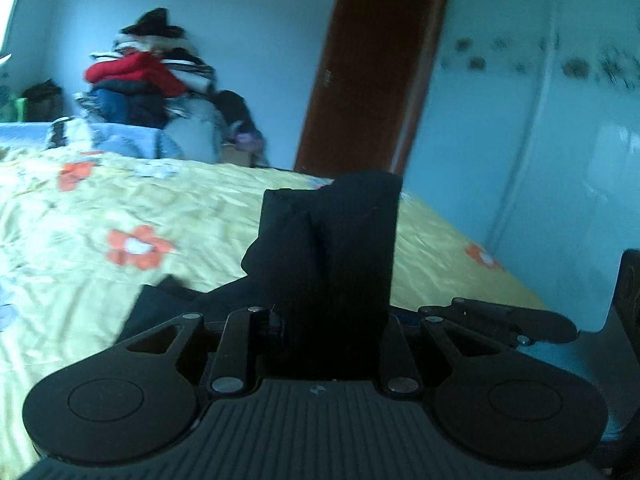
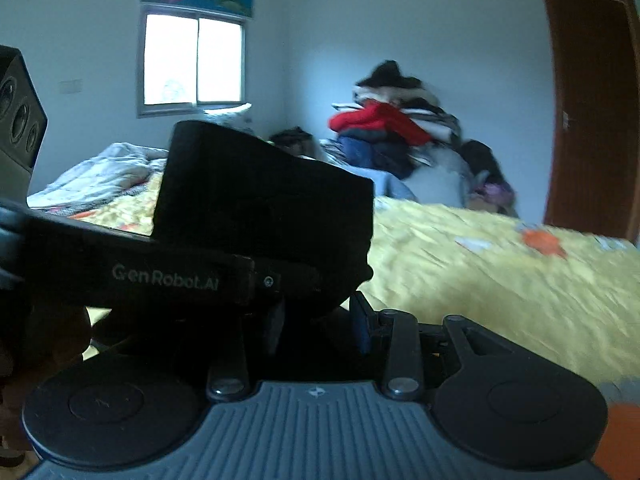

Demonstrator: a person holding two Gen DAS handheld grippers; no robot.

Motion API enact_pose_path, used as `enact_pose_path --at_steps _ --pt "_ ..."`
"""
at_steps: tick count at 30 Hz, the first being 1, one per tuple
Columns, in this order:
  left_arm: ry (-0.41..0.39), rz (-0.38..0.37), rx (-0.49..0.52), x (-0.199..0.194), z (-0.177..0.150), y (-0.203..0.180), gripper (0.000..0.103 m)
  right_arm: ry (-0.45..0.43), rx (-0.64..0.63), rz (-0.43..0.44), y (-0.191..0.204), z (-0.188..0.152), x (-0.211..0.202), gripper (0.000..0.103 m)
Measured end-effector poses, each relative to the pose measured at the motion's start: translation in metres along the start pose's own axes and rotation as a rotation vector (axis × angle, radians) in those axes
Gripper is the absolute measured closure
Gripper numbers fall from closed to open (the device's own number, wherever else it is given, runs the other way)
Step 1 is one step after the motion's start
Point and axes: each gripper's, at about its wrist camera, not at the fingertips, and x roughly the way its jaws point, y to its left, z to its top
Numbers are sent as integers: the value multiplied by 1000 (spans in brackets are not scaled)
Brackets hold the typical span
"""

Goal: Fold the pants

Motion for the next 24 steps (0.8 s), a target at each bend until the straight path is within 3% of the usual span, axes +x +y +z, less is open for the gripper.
enact_pose_path --at_steps 6,14,17,19,21,24 --pt "25 -38 88 33 -11 -42 83 32 58 -67 -39 -18 -24 67" --pt "87 -79 139 59 -26 -65 81 81 89 -129 -66 -37 -33 67" --pt "155 -105 133 71 -31 -64 64 135 98 -144 -69 -43 -37 66" --pt "183 -135 138 74 -33 -65 42 175 94 -164 -72 -46 -38 64" --pt "182 -182 164 67 -36 -72 29 194 74 -212 -75 -53 -49 62" --pt "144 -272 252 49 -37 -84 20 205 102 -287 -90 -59 -67 61"
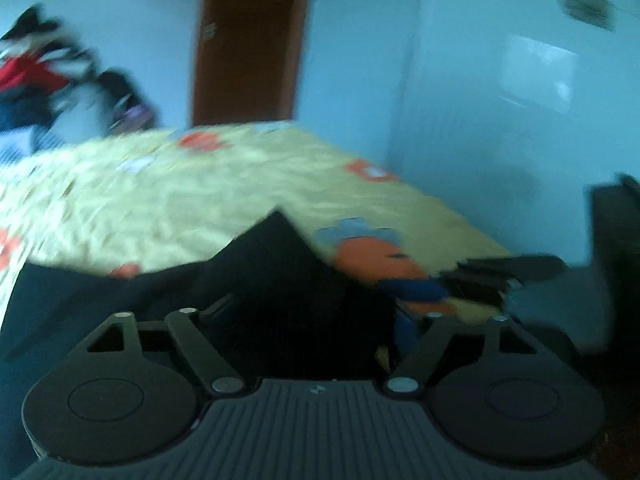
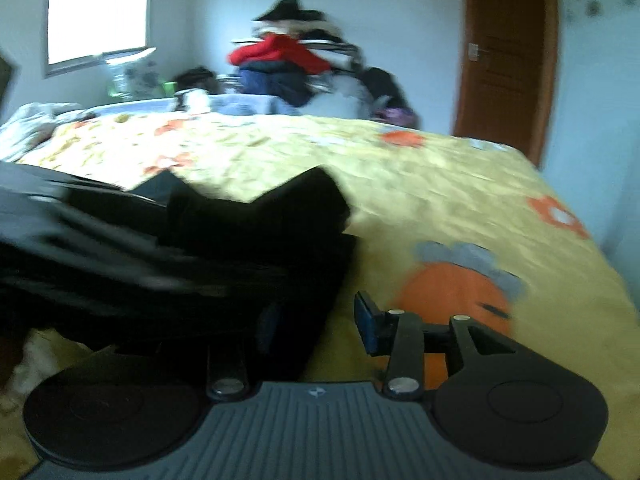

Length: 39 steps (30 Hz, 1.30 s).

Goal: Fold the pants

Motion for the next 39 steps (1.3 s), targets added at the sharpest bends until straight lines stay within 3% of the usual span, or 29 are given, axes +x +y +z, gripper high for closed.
enact_pose_path --at_steps 4,5,7,11,14,19,21,22,24,27,31,33,35,37,39 --pt "-83 -53 122 -28 -4 -16 6 6 71 -148 -31 -8 -17 56" --pt "-109 -20 151 -33 -4 -12 4 4 84 -196 -37 -8 -21 56" --pt "-143 117 187 -37 -2 4 3 -20 133 -237 -46 -5 -28 56" --pt "-96 370 126 -28 7 59 5 -101 230 -112 -46 14 -28 55" --pt "-58 457 8 -19 13 102 5 -117 171 -30 -21 33 -11 36" --pt "119 597 -53 22 8 144 11 -98 -26 15 25 60 29 35" --pt "180 622 -54 29 1 152 12 -52 -77 -23 32 61 47 35" --pt "194 628 -62 33 -4 157 13 -11 -105 -89 33 59 58 33" --pt "177 619 -78 23 -9 163 13 41 -130 -195 26 50 69 17" --pt "157 638 -102 14 -9 170 13 32 -10 -157 8 43 59 17" --pt "99 636 -130 -12 -10 161 13 -28 22 -193 4 40 34 17" --pt "106 607 -108 -18 -14 153 12 -42 66 -108 1 39 26 16" --pt "141 609 -58 -13 -23 149 10 2 67 -34 2 32 29 13" --pt "131 620 -17 -14 -31 145 10 60 -8 -77 8 22 39 3" --pt "123 635 -18 -24 -35 143 12 41 7 -110 4 17 34 0"
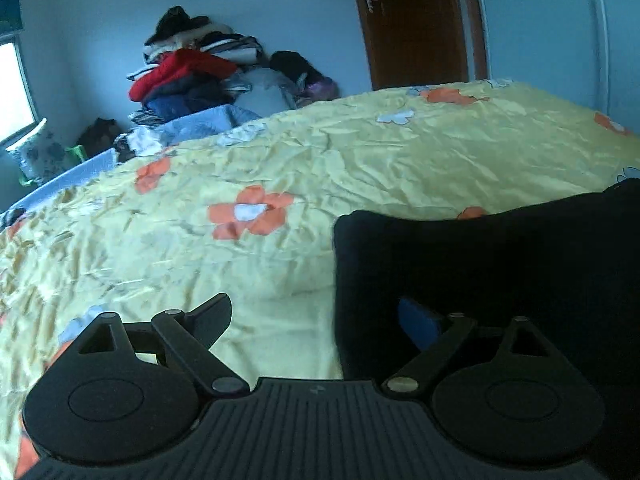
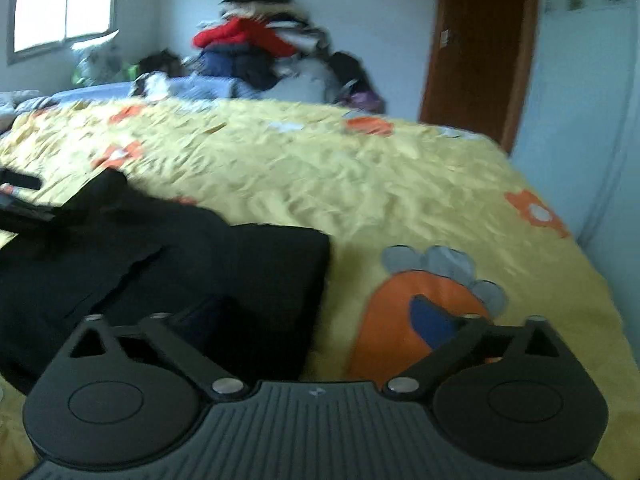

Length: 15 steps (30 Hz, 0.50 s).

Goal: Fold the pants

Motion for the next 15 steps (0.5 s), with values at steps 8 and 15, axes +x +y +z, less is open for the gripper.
enact_pose_path --at_steps 8,15 --pt "-33 -148 -95 -47 -20 18 11 -68 102 61 -10 -4 -30 0" --pt "-40 -135 -19 -55 -43 9 9 24 14 55 10 -15 -19 0"
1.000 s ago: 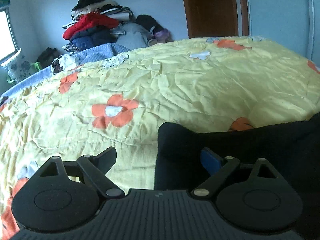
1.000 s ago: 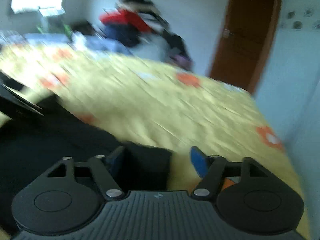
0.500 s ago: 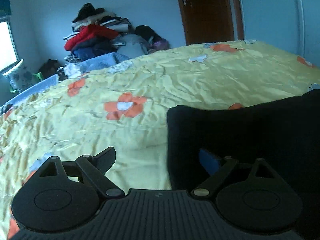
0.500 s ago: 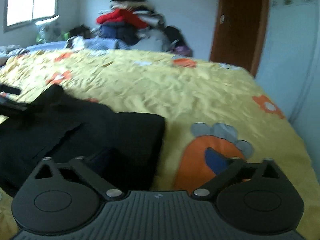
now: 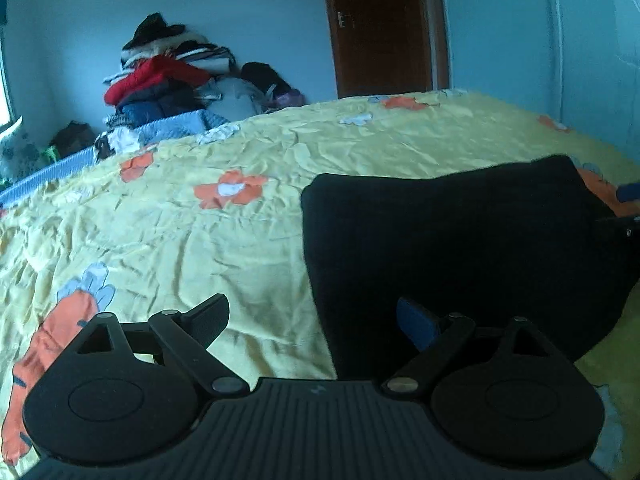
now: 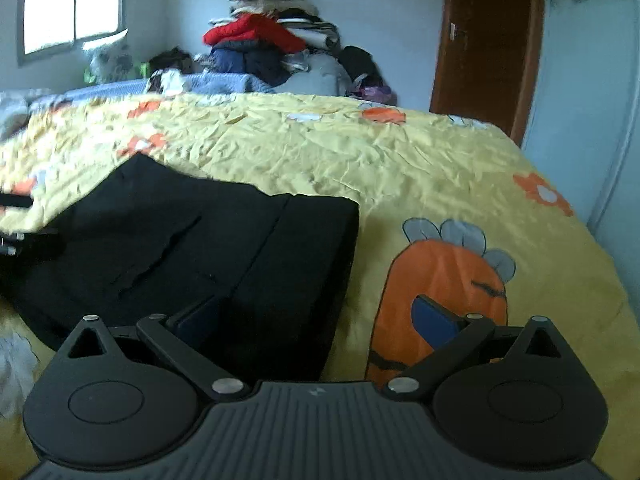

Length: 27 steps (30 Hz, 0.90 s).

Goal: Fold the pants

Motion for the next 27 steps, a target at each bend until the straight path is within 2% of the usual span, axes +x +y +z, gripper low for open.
enact_pose_path --at_steps 4,6,9,10,11,14,17,21,23,27 --pt "24 -77 -104 -2 3 18 10 -21 22 -11 -2 -2 -6 0" --pt "78 -182 -193 5 5 28 10 -26 46 8 -5 1 -10 0" --pt "176 -365 -350 26 4 42 9 -23 179 156 -24 8 -9 0" --pt "162 -382 -375 28 4 45 5 -13 220 210 -31 11 -5 0" --pt "164 -387 -398 31 5 49 6 4 248 252 -39 12 0 0" --pt "167 -439 -395 41 9 55 6 127 305 359 -60 13 26 0" --pt "157 -508 -366 52 12 58 5 152 327 503 -76 18 38 0" --pt "124 -611 -391 68 14 58 3 193 353 722 -82 21 60 0" --pt "132 -654 -408 75 17 59 3 197 358 790 -80 24 69 0" --pt "161 -732 -496 91 22 63 4 187 374 821 -72 31 79 0"
